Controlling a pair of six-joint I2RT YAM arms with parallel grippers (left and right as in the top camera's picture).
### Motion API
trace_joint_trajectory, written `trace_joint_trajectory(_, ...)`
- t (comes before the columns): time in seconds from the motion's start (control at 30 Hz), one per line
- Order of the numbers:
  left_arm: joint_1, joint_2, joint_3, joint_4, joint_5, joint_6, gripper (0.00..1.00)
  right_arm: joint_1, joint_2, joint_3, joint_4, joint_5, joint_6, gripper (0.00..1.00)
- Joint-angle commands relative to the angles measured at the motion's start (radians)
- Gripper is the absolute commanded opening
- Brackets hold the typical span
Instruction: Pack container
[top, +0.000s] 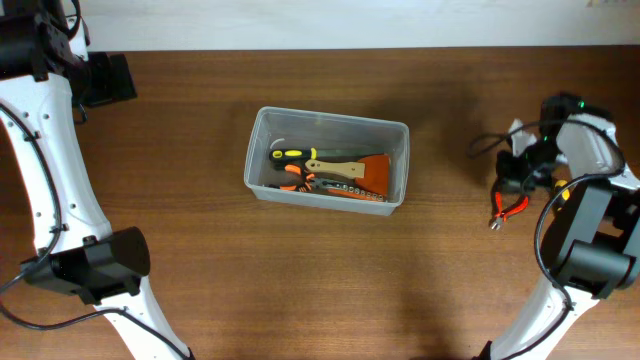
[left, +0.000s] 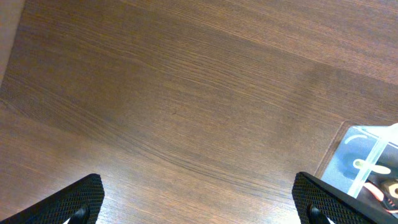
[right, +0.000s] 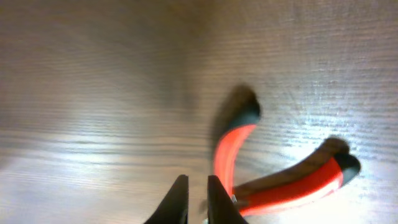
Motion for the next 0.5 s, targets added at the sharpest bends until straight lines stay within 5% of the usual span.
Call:
trace_joint_trajectory(0.0, 0.003, -0.013, -0.003, -0.002, -0.008, -0.013, 0.99, 0.048, -0.027, 0.137, -0.053, -0.083, 0.027, 0.09)
trace_joint_trajectory(0.17, 0.003, -0.013, -0.003, -0.002, -0.008, -0.013, 0.99, 0.135, -0.039, 0.311, -0.155, 0.003, 0.027, 0.12)
trace_joint_trajectory(0.47, 0.003, -0.013, -0.003, -0.002, -0.008, -0.013, 0.99, 0.104, -0.01, 0.278, -0.169, 0.06, 0.063, 0.2)
